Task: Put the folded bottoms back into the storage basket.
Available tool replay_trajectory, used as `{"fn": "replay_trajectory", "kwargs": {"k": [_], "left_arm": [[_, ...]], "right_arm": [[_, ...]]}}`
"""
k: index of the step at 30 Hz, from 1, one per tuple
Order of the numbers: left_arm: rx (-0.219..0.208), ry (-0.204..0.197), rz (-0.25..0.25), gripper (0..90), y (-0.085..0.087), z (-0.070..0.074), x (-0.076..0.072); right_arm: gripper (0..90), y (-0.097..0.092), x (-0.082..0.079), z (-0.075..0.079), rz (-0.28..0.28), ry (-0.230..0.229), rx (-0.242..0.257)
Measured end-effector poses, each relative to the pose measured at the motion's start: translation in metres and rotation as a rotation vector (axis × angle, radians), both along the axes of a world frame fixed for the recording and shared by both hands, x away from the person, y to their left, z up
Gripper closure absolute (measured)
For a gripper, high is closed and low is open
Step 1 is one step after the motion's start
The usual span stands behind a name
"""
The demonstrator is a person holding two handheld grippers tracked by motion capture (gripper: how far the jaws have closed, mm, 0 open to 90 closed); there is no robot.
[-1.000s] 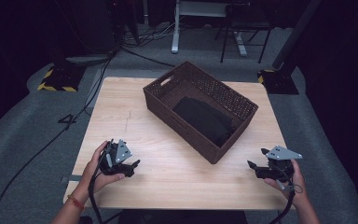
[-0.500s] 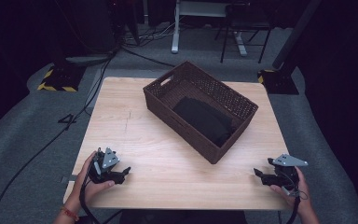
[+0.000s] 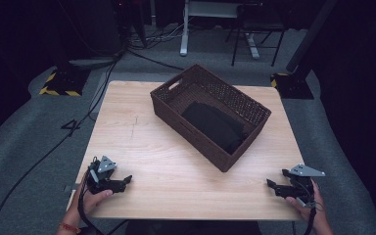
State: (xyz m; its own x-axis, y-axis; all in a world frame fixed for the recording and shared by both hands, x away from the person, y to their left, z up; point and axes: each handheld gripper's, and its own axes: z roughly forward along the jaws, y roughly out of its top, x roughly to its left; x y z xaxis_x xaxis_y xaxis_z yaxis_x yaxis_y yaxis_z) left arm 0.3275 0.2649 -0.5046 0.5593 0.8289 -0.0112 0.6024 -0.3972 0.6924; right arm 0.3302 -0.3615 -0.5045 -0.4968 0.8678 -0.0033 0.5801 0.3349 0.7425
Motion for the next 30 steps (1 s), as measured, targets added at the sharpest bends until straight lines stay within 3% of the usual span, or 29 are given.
{"fn": "replay_trajectory", "kwargs": {"k": [30], "left_arm": [[-0.004,0.001,0.018,15.4,-0.0022,-0.0006,0.0018]], "right_arm": [[16.6,-0.0001,0.0008,-0.0001,-0.015,0.005,-0.005]]}}
